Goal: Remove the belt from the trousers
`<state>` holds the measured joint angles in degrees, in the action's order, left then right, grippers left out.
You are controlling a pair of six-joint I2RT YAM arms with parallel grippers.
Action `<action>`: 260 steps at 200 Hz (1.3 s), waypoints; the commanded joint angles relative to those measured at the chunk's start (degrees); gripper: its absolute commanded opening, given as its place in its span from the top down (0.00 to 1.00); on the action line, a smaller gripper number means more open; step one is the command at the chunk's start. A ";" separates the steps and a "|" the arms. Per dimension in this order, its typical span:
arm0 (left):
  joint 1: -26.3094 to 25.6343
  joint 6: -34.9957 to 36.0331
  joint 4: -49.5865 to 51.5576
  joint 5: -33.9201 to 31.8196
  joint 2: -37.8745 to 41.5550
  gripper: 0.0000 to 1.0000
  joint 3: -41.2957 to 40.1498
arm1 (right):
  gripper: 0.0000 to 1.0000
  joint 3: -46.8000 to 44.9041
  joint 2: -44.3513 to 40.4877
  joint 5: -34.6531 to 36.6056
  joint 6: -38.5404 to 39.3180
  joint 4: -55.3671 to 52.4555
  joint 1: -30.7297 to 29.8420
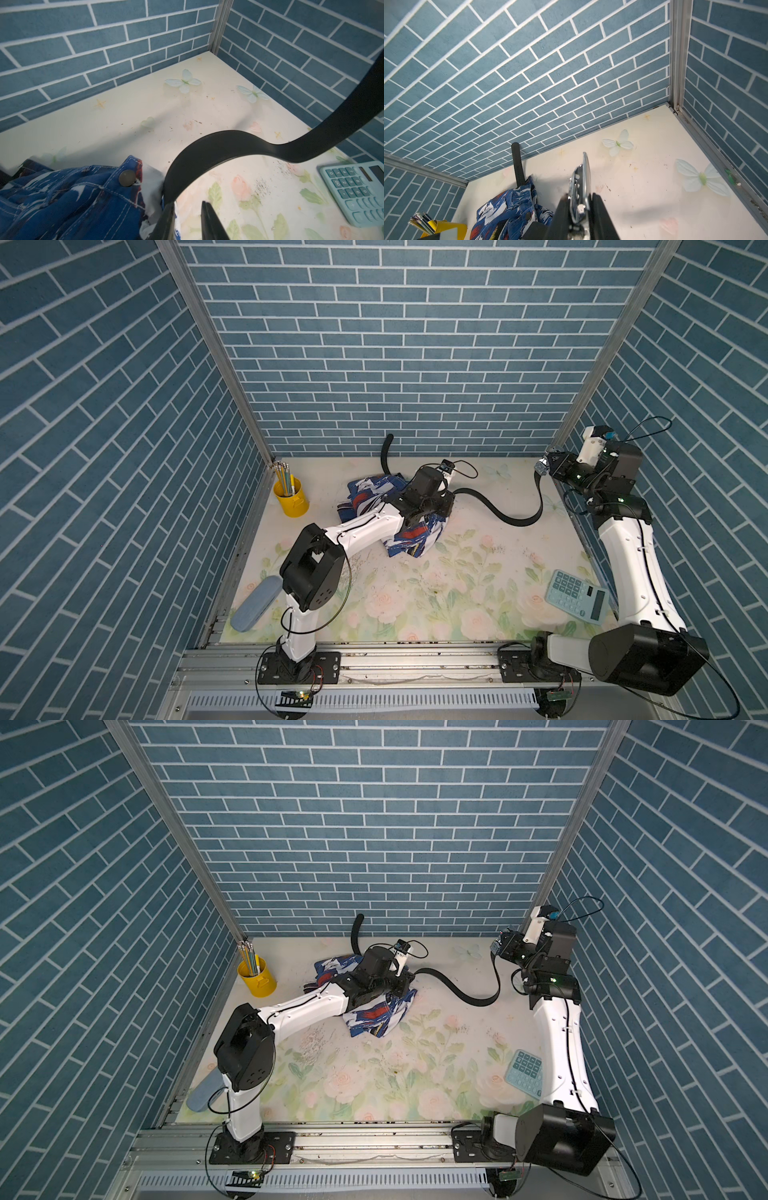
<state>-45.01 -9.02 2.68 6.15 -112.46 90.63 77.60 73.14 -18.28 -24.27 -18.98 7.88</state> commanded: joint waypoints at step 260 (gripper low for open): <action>-2.01 16.01 12.47 -0.77 -15.58 0.58 22.00 | 1.00 -2.11 1.65 -4.92 -3.50 3.25 -2.96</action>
<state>-46.76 3.77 10.52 6.55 -123.22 108.88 74.17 74.54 -21.43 -25.74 -18.37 5.26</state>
